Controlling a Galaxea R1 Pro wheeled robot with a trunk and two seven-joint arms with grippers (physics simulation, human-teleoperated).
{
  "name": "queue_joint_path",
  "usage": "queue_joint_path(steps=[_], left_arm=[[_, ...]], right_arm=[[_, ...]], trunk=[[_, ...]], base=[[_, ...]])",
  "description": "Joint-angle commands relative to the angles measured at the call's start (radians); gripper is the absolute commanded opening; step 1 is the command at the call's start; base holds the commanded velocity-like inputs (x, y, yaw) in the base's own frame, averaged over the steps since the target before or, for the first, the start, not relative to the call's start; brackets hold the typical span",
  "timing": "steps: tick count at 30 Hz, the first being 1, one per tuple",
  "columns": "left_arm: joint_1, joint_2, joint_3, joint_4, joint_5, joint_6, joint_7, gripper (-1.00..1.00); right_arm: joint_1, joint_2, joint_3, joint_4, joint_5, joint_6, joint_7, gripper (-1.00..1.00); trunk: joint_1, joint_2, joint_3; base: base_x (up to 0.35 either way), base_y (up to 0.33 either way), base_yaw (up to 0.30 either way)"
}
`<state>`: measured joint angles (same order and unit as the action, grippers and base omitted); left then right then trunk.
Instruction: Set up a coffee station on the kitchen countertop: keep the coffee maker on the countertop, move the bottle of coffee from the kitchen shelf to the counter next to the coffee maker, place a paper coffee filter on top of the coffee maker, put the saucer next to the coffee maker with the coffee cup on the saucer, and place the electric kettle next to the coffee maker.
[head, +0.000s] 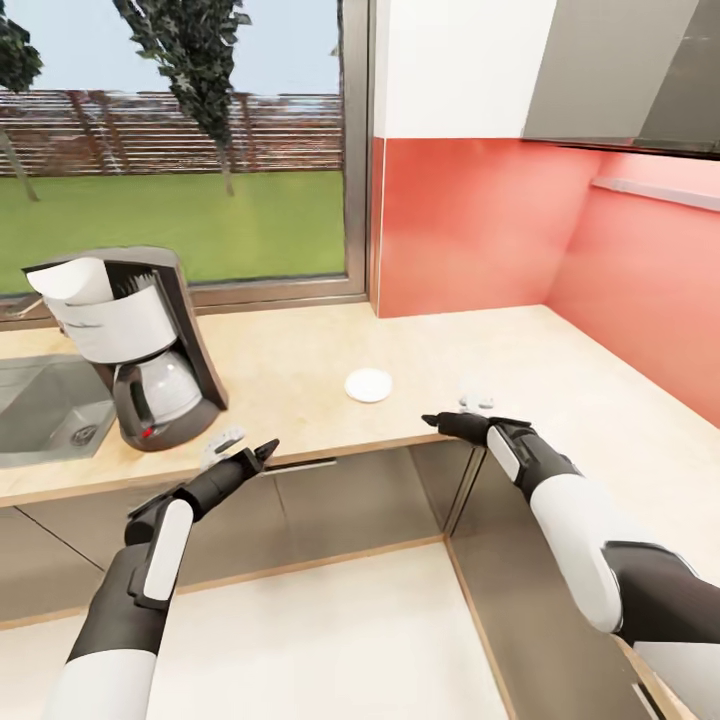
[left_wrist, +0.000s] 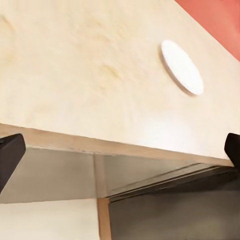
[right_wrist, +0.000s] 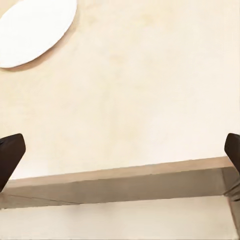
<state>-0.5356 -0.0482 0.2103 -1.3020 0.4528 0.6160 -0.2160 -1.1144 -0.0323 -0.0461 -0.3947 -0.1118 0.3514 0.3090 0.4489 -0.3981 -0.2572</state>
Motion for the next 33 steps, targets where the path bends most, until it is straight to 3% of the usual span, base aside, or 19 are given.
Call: queue_joint_path(steps=[1,6,8,14,18,23,29,33], left_arm=[[-0.001,-0.001,0.004,-0.001,0.004,0.009,-0.005,1.00],[-0.003,-0.001,0.007,-0.001,0.006,0.012,-0.005,1.00],[-0.008,-0.001,0.008,-0.003,0.007,0.016,-0.006,1.00],[-0.012,-0.002,0.008,-0.009,0.013,0.019,-0.012,1.00],[-0.012,-0.002,0.004,-0.006,0.037,0.019,-0.021,1.00],[-0.007,-0.001,0.003,-0.004,0.042,0.019,-0.022,1.00],[-0.001,0.004,0.012,-0.003,0.044,0.019,-0.022,1.00],[-0.001,0.005,0.014,-0.003,0.044,0.019,-0.022,1.00]], right_arm=[[-0.001,0.000,-0.004,0.013,-0.013,0.008,0.020,1.00],[-0.001,0.000,-0.003,0.030,-0.019,0.011,0.192,1.00],[-0.001,0.000,-0.003,0.032,-0.020,0.016,0.230,1.00],[-0.001,0.000,-0.003,0.031,-0.020,0.060,0.239,1.00],[-0.001,0.000,-0.003,0.031,-0.020,0.072,0.240,1.00],[-0.001,0.002,-0.002,0.034,-0.020,0.073,0.240,1.00],[-0.001,0.053,-0.001,0.043,-0.017,0.073,0.240,1.00],[-0.001,0.062,-0.001,0.062,-0.016,0.073,0.242,1.00]], trunk=[[0.001,-0.002,-0.002],[0.001,-0.002,-0.002],[0.001,-0.002,-0.002],[0.001,-0.002,-0.002],[0.001,-0.002,-0.002],[0.001,-0.002,-0.002],[0.001,-0.002,-0.002],[0.001,-0.002,-0.002]], base=[[0.316,0.000,0.000],[0.330,-0.008,0.000],[0.335,-0.057,0.000],[0.336,-0.072,-0.054],[0.337,-0.027,-0.232],[0.337,-0.003,-0.259],[0.100,0.000,-0.030],[0.278,0.002,-0.002]])
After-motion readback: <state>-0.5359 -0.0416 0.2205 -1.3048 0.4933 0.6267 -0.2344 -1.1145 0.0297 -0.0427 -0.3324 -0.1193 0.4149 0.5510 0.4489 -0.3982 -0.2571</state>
